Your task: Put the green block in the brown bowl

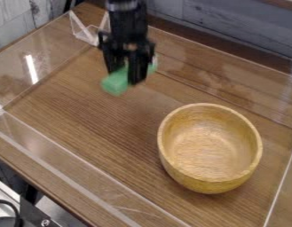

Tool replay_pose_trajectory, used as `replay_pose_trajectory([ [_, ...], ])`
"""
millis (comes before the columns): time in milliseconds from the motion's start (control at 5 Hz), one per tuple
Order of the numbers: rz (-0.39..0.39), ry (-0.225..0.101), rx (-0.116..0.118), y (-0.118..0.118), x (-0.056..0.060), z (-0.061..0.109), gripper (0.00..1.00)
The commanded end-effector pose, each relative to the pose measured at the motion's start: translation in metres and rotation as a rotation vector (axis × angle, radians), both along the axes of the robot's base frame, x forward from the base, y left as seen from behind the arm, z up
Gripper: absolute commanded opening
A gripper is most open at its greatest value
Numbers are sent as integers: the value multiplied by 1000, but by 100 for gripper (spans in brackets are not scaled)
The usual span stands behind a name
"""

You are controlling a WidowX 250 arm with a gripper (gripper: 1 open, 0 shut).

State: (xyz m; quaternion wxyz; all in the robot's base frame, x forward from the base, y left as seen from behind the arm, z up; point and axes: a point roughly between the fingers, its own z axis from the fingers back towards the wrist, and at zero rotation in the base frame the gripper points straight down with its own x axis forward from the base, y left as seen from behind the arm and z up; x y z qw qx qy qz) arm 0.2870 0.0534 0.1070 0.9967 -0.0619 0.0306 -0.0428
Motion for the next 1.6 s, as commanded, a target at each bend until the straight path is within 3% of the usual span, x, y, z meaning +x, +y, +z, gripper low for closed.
replay_pose_trajectory([
  [0,-4,-82,19,-24,-2,55,0],
  [200,-79,-96,8,-72,-20,65,0],
  [600,-196,-110,-16,-160,-63,50,0],
  [800,-185,-126,-7,-160,-66,39,0],
  [1400,-122,-158,-24,-157,-58,21,0],
])
